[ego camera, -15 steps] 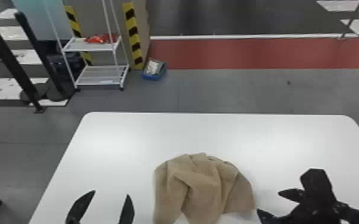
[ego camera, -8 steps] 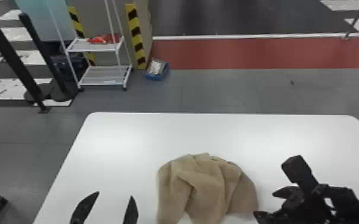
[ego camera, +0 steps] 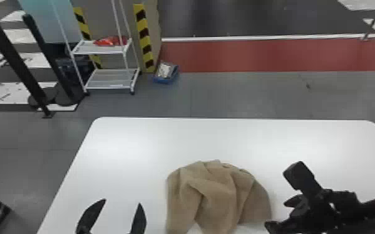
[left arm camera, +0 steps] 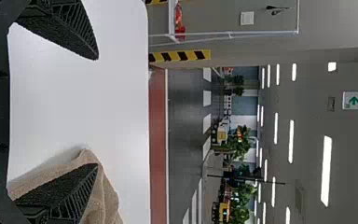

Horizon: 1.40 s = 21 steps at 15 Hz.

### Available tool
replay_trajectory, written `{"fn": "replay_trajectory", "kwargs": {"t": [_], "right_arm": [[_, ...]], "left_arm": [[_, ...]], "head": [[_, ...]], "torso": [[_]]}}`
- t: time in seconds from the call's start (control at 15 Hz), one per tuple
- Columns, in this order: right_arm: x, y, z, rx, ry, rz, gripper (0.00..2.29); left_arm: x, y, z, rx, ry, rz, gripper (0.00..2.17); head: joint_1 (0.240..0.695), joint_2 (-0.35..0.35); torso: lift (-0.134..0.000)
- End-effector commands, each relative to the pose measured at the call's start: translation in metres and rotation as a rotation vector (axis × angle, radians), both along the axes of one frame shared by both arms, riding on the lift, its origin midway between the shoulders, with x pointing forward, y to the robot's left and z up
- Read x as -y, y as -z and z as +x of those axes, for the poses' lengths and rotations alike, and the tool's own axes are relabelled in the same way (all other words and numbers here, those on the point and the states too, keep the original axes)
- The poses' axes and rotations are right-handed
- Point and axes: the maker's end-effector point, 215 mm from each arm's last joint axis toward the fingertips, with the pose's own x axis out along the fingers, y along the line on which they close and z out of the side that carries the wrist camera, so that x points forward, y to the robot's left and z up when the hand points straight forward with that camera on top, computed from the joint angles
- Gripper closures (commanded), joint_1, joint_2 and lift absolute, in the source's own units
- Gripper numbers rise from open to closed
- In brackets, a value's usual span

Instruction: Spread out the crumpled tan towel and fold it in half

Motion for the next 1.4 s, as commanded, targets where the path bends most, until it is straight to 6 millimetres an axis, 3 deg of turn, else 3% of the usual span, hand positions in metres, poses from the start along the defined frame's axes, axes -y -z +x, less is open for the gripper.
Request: {"fn": "replay_trajectory", "kwargs": {"t": [0.0,0.2,0.33,0.47,0.73,0.87,1.07,1.27,1.33], "right_arm": [[-0.008,0.007,0.003,-0.019,-0.012,-0.012,0.22],[-0.015,0.011,0.000,-0.019,-0.034,-0.035,0.60],[-0.018,0.013,0.003,-0.002,-0.038,-0.058,0.62],[-0.021,0.013,0.006,0.012,-0.036,-0.058,0.87],[-0.016,0.008,0.017,0.029,-0.001,-0.038,1.92],[-0.007,-0.023,0.040,0.116,0.056,0.044,1.95],[0.005,-0.104,0.074,0.281,0.117,0.210,1.95],[0.027,-0.158,0.095,0.392,0.161,0.269,1.95],[0.038,-0.166,0.100,0.409,0.192,0.283,1.95]], "left_arm": [[0.000,0.001,0.000,-0.001,0.003,0.001,0.06],[-0.004,0.001,0.003,0.001,-0.002,-0.001,0.06],[-0.005,0.001,0.003,0.001,-0.002,0.001,0.06],[-0.004,0.002,0.004,0.000,0.000,0.000,0.06],[-0.003,0.001,0.005,0.004,0.001,-0.003,0.06],[-0.003,0.001,0.005,0.004,0.003,-0.002,0.06],[-0.003,0.001,0.005,0.003,0.003,-0.002,0.06],[-0.004,0.001,0.005,0.006,0.002,-0.001,0.06],[-0.006,0.002,0.005,0.005,0.000,-0.002,0.06]], "head": [[0.695,0.088],[0.695,0.103],[0.695,0.111],[0.695,0.117],[0.695,0.124],[0.695,0.116],[0.695,0.097],[0.695,0.077],[0.695,0.068]], "torso": [[0.000],[0.000],[0.000],[0.000],[0.000],[0.000],[0.000],[0.000],[0.000]]}}
